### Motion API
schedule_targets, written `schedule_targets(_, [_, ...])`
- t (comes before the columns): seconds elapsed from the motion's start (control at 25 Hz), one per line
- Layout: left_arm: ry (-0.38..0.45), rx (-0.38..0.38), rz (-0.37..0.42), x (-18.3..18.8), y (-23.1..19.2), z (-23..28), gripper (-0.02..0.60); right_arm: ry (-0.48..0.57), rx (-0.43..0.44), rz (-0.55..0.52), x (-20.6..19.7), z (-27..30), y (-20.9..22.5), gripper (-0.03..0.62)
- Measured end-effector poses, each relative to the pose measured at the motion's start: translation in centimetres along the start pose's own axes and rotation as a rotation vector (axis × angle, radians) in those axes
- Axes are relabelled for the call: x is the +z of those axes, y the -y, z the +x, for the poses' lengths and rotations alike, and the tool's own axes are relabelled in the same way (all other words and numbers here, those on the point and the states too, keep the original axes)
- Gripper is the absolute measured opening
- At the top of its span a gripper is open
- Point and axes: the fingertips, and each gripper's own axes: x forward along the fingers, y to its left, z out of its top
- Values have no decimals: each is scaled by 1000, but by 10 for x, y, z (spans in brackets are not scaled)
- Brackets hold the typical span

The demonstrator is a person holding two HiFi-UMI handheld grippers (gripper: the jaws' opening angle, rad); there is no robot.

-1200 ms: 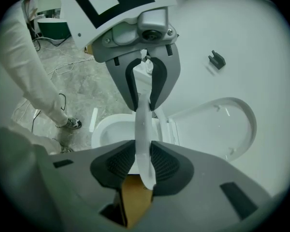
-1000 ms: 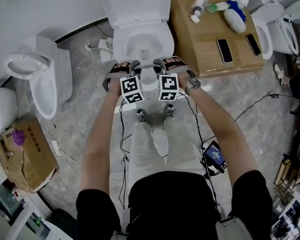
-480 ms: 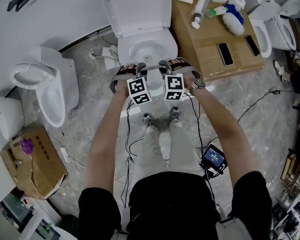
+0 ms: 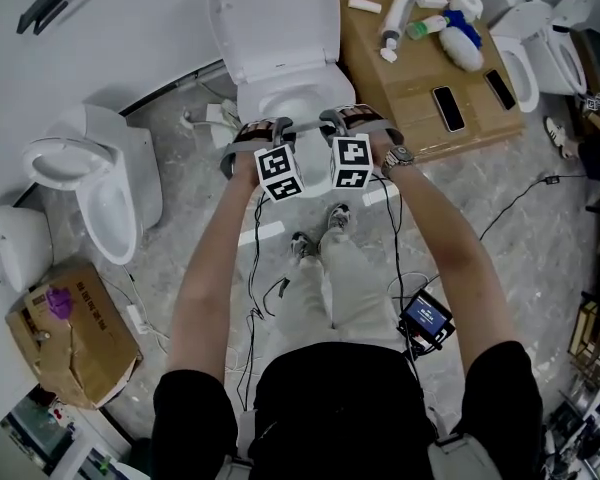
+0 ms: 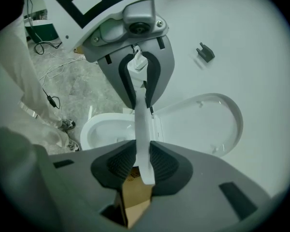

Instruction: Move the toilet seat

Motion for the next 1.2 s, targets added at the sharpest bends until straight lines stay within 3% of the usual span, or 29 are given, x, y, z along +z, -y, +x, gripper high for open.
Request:
schedule_targets(0.32, [-20,-22,-5,1,-17,-2,100,38,9,-18,2,-4,20,97])
schedule_targets(1.2, [-52,7,-54,0,-96,-5,94,115,61,-9,7,-7,95,91])
